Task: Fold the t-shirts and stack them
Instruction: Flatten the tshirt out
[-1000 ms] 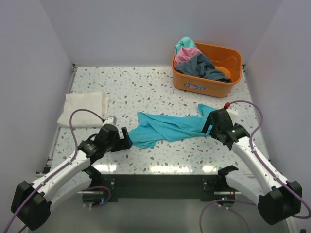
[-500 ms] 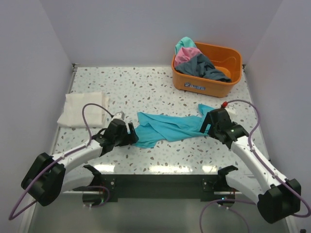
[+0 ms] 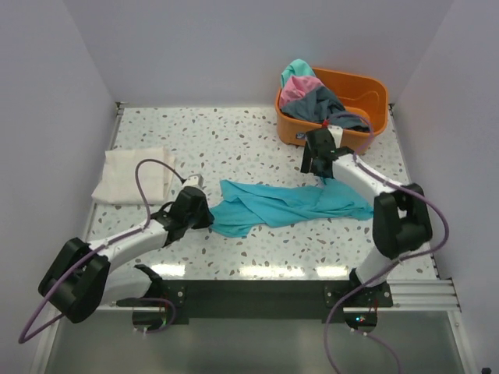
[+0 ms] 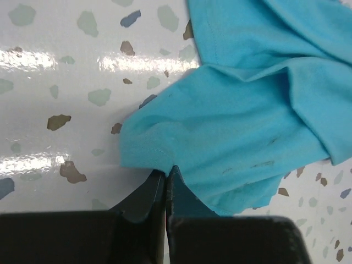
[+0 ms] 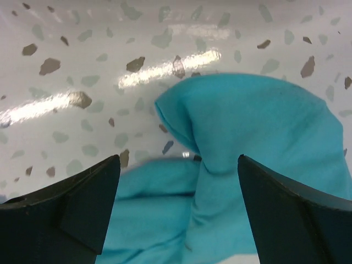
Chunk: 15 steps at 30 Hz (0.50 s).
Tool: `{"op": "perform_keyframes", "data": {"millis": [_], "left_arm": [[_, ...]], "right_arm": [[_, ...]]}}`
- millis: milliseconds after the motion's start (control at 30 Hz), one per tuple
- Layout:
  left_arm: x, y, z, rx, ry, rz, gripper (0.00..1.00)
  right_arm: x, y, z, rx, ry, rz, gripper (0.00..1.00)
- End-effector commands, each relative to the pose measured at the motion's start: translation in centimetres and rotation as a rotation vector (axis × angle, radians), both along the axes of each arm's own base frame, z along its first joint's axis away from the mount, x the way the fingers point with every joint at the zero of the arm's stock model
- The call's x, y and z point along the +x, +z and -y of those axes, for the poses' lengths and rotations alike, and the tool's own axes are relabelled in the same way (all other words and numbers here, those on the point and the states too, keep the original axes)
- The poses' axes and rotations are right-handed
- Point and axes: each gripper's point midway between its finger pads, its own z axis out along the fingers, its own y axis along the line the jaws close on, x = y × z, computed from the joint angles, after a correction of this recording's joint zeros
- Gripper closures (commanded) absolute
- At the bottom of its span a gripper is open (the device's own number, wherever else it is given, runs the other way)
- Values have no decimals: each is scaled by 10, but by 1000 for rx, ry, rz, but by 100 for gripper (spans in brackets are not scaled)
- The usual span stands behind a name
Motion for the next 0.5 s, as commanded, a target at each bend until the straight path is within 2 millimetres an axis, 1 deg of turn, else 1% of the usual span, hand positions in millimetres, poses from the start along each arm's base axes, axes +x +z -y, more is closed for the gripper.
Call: {"op": "perform_keyframes", "data": {"millis": [0, 33, 67, 100, 133, 167, 200, 233, 267, 300, 333, 367, 400, 433, 467], "left_arm": [[19, 36, -5, 6, 18, 145, 100], [19, 39, -8, 11, 27, 156, 100], [19, 42, -9, 15, 26, 166, 100], [19, 47, -10, 13, 29, 181, 100], [19, 49, -11, 12, 30, 187, 100], [19, 51, -11, 12, 30, 194, 100], [19, 53, -12, 12, 32, 199, 100], [20, 57, -12, 10, 34, 206, 100], [20, 59, -14, 15, 38, 209, 100], [21, 63, -16, 23, 48, 220, 100], [24, 70, -16, 21, 53, 237, 100], [25, 78, -18, 20, 54, 256, 100], [25, 83, -19, 20, 57, 268, 100], [28, 94, -17, 10, 56, 290, 100], [27, 102, -19, 4, 62, 306, 100]], "right_arm": [[27, -19, 12, -140, -47, -42, 10], [37, -14, 14, -155, -73, -24, 12], [40, -19, 15, -168, -81, -33, 14], [43, -31, 17, -183, -90, -53, 18], [46, -34, 16, -178, -99, -51, 21], [47, -41, 15, -164, -97, -65, 25], [48, -47, 16, -156, -102, -73, 35], [48, -56, 14, -149, -102, -94, 43], [46, -59, 15, -150, -105, -103, 49], [44, -62, 17, -155, -124, -109, 56], [40, -64, 21, -169, -136, -111, 62], [39, -64, 24, -172, -145, -108, 71], [41, -62, 26, -155, -158, -88, 99], [35, -54, 27, -146, -160, -69, 100], [35, -44, 28, -137, -165, -37, 100]]}}
